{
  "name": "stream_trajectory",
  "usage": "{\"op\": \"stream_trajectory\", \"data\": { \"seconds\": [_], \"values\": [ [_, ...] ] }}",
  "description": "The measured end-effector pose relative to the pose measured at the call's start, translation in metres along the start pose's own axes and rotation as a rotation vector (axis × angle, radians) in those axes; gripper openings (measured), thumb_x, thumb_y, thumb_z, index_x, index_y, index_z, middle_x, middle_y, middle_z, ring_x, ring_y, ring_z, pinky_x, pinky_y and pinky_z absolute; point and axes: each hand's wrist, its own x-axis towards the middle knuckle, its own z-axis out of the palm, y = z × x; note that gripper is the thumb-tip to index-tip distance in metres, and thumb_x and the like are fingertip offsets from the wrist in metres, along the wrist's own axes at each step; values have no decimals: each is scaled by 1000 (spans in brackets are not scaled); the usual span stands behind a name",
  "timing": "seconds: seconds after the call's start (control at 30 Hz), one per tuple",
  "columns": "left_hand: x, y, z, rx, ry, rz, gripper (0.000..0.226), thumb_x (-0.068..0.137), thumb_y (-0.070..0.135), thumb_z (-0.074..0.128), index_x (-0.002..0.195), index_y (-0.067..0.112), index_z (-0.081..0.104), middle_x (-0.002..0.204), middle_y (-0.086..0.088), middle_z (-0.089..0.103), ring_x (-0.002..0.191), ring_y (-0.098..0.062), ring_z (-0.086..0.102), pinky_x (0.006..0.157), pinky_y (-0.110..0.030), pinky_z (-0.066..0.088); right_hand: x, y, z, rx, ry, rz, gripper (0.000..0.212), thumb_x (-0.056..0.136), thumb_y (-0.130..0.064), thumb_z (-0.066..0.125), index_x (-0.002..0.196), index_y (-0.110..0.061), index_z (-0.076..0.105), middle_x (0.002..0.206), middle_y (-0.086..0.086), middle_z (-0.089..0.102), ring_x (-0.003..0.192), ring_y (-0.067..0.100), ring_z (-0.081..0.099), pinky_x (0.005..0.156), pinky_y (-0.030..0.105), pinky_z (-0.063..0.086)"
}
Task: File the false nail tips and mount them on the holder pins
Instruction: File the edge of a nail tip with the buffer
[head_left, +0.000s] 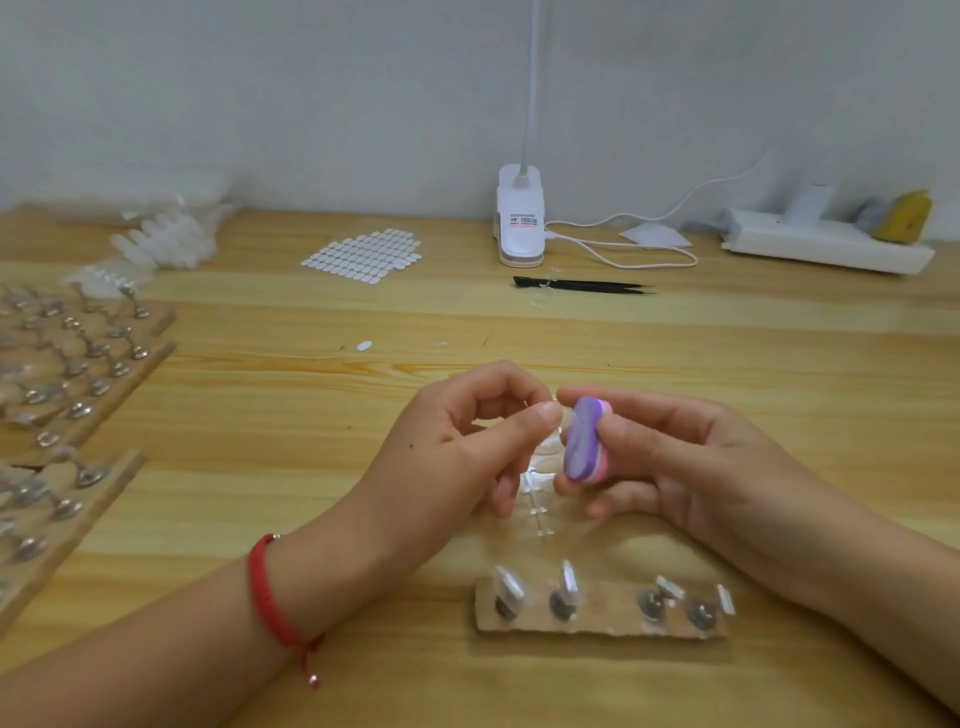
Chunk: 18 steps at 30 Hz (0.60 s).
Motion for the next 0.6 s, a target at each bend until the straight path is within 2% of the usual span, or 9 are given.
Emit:
{"op": "stream_trajectory", "data": {
  "seconds": [0.1, 0.23, 0.4, 0.5, 0.6],
  "values": [
    [0, 0, 0, 12, -21, 4, 12, 81, 23, 59, 70, 21, 62, 52, 6, 50, 38, -15, 43, 44, -14, 36, -1, -2, 5, -68, -19, -6, 35, 76, -26, 68, 109, -19, 74, 94, 19, 73, 80, 24, 73, 63, 23, 57],
    [-1, -1, 0, 11, -69, -10, 12, 81, 23, 59, 70, 19, 61, 51, 6, 50, 38, -13, 43, 44, -15, 37, 0, -2, 3, 27, 68, -5, 36, 73, -24, 67, 106, -14, 74, 87, 22, 72, 78, 25, 73, 59, 24, 57],
    [1, -1, 0, 13, -71, -23, 13, 81, 23, 57, 71, 15, 60, 52, 3, 51, 37, -12, 43, 43, -13, 35, -1, -3, 7, -37, 2, 17, 36, 76, -25, 67, 110, -16, 74, 94, 21, 73, 81, 24, 72, 63, 23, 57],
    [1, -1, 0, 22, -116, -37, 12, 81, 22, 58, 73, 14, 61, 51, 3, 52, 38, -11, 43, 45, -14, 37, 0, -3, 4, 39, 95, 3, 36, 71, -23, 69, 105, -13, 74, 89, 21, 73, 79, 26, 73, 59, 24, 57],
    [2, -1, 0, -1, -62, -33, 12, 81, 22, 59, 72, 13, 60, 51, 2, 51, 35, -12, 43, 42, -12, 35, -1, -2, 5, 20, 100, -7, 29, 73, -21, 74, 100, -12, 74, 87, 20, 73, 76, 28, 73, 58, 26, 57]
  ]
}}
